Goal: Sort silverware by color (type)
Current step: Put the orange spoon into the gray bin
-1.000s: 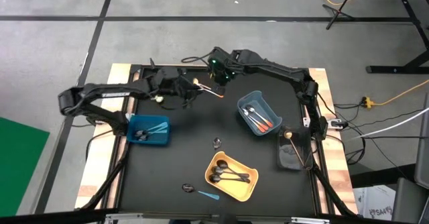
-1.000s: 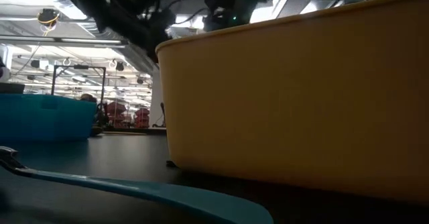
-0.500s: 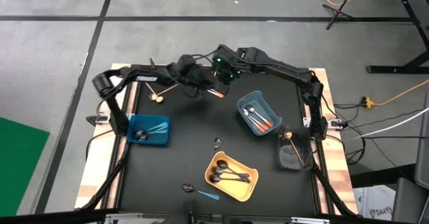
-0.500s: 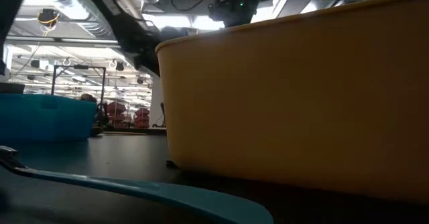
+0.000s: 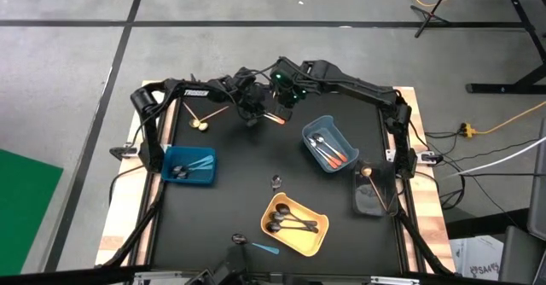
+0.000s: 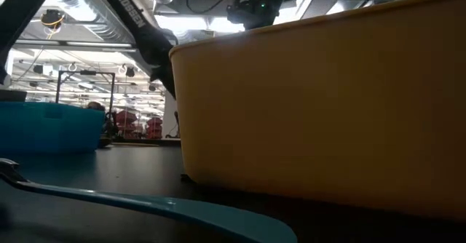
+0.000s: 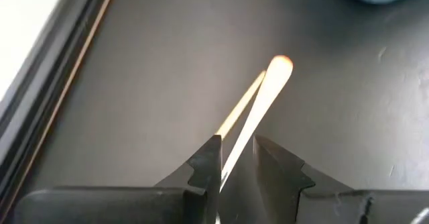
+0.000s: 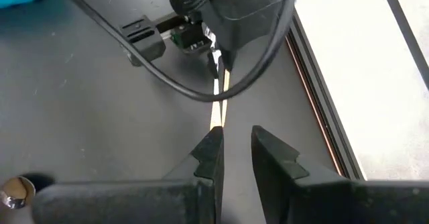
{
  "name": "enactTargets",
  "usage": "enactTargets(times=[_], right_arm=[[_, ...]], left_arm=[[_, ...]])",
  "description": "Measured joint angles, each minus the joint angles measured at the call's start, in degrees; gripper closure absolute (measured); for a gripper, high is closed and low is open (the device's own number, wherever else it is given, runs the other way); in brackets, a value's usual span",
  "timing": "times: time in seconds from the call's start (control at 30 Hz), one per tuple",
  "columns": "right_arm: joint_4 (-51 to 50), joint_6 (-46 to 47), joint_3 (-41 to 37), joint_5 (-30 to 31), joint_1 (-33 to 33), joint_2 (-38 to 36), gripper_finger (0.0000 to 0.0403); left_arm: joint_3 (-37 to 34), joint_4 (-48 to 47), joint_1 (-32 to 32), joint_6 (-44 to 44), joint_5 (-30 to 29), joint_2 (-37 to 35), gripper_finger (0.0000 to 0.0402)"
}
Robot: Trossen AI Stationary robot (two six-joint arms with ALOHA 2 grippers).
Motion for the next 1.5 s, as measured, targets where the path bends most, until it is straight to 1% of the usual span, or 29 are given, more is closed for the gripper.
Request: enactTargets(times=[0.2,0.4,0.53,0.67,0.77,0.9,1.0,1.13,1.27,1.37,1.5], right_arm=[[0.1,-1.0,0.0,0.0,0.0,0.0,0.0338],[1.1,-1.1,0.0,0.0,0.0,0.0,0.0338],[1.2,-1.3,0.0,0.0,0.0,0.0,0.0338],[1.1,-1.3,0.0,0.0,0.0,0.1,0.0338],[0.2,-1.4,0.0,0.0,0.0,0.1,0.0338],[-3.1,-1.2,-0.1,0.0,0.1,-0.7,0.0338],[-6.5,0.1,-0.1,-0.2,0.1,-2.9,0.0338],[-8.6,0.5,-0.3,-0.5,0.1,-5.5,0.0338],[-6.8,1.8,-5.6,-3.0,0.1,-9.5,0.0338],[-4.5,3.7,-12.5,-2.9,0.1,-13.1,0.0338],[0.4,6.2,-22.3,-2.6,0.0,-18.9,0.0338]], left_arm=[[0.0,-2.0,0.3,2.1,-0.7,0.7,0.0321],[0.0,-1.7,0.3,2.7,-0.4,4.6,0.0321],[0.1,-1.1,-0.3,4.3,-4.1,4.6,0.0321],[0.1,-1.9,-0.2,5.2,-4.1,4.6,0.0322],[0.2,-2.5,-0.2,5.5,-4.6,4.6,0.0334],[0.2,-2.9,-0.2,6.6,-5.0,4.6,0.0369],[0.2,-2.9,-0.2,6.7,-5.1,4.6,0.0392],[0.2,-3.0,-0.2,6.7,-5.2,4.6,0.0392],[0.1,-3.0,-0.2,6.7,-3.7,4.6,0.0395],[0.0,-3.6,-0.4,6.6,-2.8,4.0,0.0397],[-0.3,-4.7,-1.8,6.5,-2.4,1.4,0.0397]])
